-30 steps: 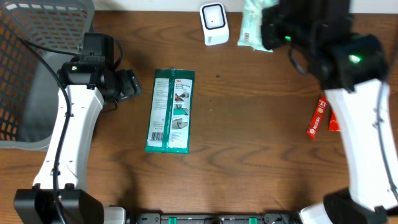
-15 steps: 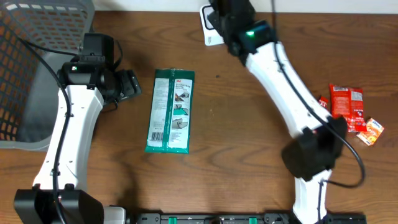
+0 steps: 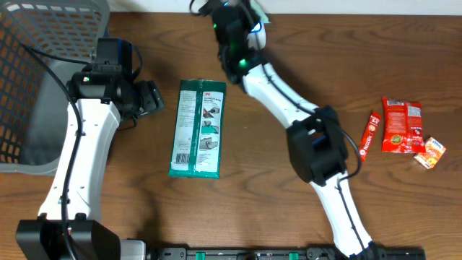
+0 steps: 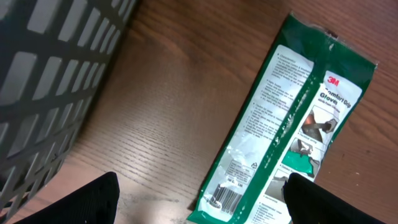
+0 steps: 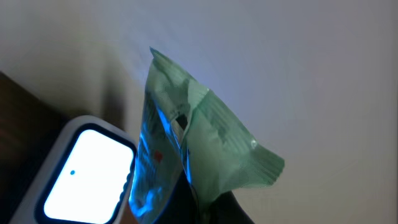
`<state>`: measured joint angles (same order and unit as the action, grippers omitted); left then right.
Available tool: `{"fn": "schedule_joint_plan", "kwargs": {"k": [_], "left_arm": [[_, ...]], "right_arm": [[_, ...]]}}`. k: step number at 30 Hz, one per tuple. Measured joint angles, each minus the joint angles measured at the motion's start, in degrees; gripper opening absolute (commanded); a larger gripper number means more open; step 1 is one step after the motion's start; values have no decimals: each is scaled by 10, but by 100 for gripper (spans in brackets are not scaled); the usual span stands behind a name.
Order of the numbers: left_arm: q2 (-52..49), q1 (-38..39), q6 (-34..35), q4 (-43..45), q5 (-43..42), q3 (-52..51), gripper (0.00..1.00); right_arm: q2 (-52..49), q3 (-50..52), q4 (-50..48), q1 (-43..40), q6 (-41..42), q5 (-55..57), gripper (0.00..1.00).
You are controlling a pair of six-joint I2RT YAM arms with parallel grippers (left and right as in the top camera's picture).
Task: Scan the item barcode
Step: 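Carry the tissue pack up to the scanner window, then hold the tissue pack in front of the scanner window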
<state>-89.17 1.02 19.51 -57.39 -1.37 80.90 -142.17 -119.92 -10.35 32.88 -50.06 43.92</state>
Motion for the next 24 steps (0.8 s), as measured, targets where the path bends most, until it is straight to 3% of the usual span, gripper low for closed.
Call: {"fn": "schedule_joint_plan", "kwargs": {"k": [5,10,24], "left_arm": [[0,0,0,0,0,0,86],[0,0,0,0,0,0,86],[0,0,0,0,0,0,86]], "right_arm": [[-54,0,-111,15,-104,19,1],[-94,0,-132,17,-168,23,1],[-103,0,-113,17,-191,23,1]]}}
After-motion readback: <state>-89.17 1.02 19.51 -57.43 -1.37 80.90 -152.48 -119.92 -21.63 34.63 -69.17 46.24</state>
